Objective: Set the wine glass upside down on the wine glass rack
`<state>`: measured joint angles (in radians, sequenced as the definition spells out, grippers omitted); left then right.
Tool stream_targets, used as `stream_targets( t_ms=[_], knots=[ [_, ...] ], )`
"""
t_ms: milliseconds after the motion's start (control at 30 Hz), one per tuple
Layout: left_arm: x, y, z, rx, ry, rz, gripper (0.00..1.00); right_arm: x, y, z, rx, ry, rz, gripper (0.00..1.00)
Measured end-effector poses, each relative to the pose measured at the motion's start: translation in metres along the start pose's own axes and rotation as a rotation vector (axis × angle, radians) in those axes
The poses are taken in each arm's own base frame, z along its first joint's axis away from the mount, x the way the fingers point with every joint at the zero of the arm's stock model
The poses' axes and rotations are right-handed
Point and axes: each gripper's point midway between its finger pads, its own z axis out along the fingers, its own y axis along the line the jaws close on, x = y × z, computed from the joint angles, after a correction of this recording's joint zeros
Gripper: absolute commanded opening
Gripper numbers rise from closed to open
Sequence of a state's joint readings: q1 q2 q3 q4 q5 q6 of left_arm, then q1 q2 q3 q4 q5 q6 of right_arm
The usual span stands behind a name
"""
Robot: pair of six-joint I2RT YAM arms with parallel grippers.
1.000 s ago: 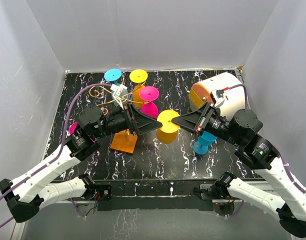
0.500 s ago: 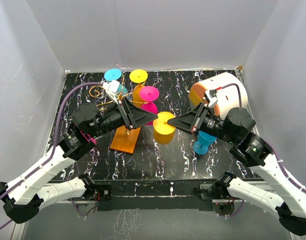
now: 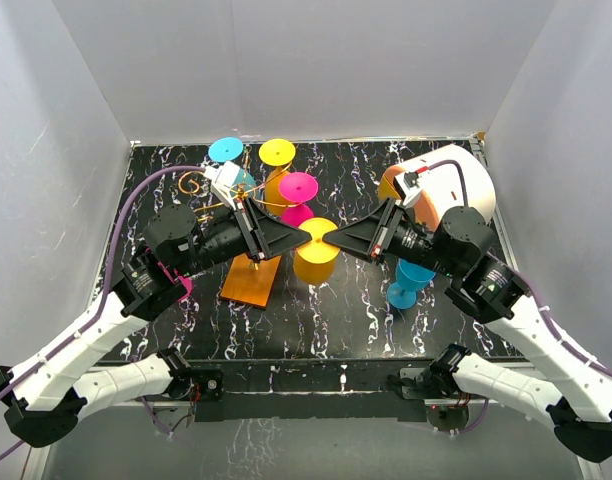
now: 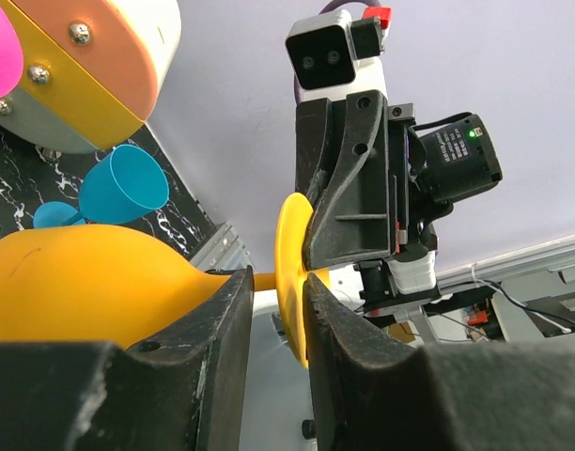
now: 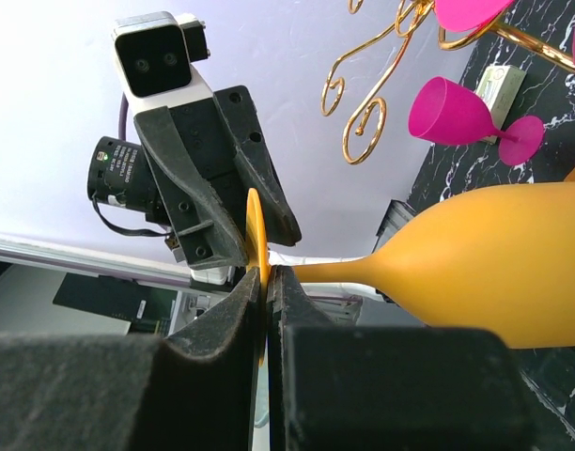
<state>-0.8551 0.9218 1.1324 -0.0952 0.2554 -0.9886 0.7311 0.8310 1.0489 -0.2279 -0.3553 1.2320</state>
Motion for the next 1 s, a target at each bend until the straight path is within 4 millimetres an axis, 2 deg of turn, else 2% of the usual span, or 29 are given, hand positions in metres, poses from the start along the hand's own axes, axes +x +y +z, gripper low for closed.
stream_targets(
  t_ms=[100,167,233,267,333,367,533,633,833,1000],
  knots=[
    [0.001,0.000,0.000,-0.001,0.004,-0.004,0.24,0.001,0.000,0.002,-0.005,0.009,0.002,0.00],
    [0.001,0.000,0.000,0.000,0.005,-0.011,0.17,0.001,0.001,0.003,-0.008,0.011,0.003,0.00],
    [0.001,-0.001,0.000,0.000,0.005,-0.023,0.03,0.001,0.001,0.004,-0.012,0.012,0.001,0.00],
    [0.000,-0.001,0.001,0.002,0.004,-0.030,0.00,0.001,0.000,0.004,-0.012,0.013,0.001,0.00],
    [0.000,-0.002,0.001,0.001,-0.001,-0.046,0.00,0.002,-0.003,0.005,-0.010,0.015,0.002,0.00],
    [-0.001,-0.001,0.002,-0.003,-0.004,-0.057,0.00,0.002,-0.003,0.005,-0.012,0.014,0.001,0.03],
    [-0.005,-0.002,0.004,-0.001,-0.027,-0.105,0.00,0.000,-0.003,0.006,-0.014,0.003,0.004,0.37],
    [-0.008,0.000,0.005,-0.002,-0.054,-0.143,0.00,-0.002,-0.005,0.006,-0.003,-0.013,0.002,0.52],
    [-0.017,0.007,0.001,-0.031,-0.132,-0.202,0.00,-0.012,-0.008,0.005,0.031,-0.065,-0.025,0.64],
    [-0.033,0.011,-0.014,-0.049,-0.245,-0.246,0.00,-0.021,-0.009,-0.007,0.062,-0.132,-0.058,0.65]
  ],
)
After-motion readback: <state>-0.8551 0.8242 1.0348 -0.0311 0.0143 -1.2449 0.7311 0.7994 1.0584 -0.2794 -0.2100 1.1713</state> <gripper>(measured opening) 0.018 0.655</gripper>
